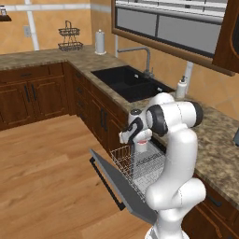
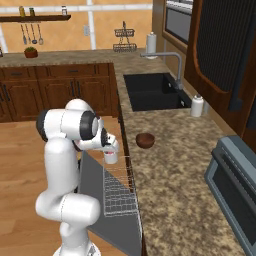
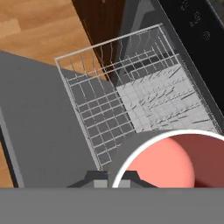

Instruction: Pick up the cup and bowl from the counter, place them in the dishwasher, and close the dishwasher door.

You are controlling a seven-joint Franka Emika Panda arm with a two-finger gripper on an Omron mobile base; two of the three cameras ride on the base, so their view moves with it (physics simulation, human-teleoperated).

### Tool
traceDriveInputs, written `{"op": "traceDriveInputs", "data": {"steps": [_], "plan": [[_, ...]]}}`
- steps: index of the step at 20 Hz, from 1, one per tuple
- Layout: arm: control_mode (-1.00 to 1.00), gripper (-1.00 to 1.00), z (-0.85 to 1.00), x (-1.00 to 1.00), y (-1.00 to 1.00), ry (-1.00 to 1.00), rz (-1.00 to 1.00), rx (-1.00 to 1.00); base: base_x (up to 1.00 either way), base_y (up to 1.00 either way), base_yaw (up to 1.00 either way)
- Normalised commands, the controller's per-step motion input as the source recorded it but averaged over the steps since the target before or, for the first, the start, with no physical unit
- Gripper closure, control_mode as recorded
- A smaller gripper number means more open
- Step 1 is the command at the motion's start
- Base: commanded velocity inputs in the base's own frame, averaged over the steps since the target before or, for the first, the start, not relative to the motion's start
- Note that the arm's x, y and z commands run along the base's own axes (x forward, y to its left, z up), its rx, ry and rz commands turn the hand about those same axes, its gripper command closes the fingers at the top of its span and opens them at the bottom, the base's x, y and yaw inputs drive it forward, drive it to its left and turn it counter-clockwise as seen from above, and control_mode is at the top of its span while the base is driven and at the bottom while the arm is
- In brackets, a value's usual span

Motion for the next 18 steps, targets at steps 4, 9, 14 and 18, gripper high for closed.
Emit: {"op": "traceDriveInputs", "data": {"steps": [4, 9, 14, 18], "plan": [[-1.0, 1.0, -0.71, 0.28, 0.11, 0.01, -0.04, -0.06, 0.0, 0.0, 0.0], [-1.0, 1.0, -0.55, 0.45, 0.08, -0.02, -0.01, -0.05, 0.0, 0.0, 0.0], [-1.0, 1.0, -0.61, 0.39, 0.07, -0.12, 0.0, 0.01, 0.0, 0.0, 0.0], [-1.0, 1.0, -0.53, 0.34, 0.0, 0.0, 0.0, 0.0, 0.0, 0.0, 0.0]]}}
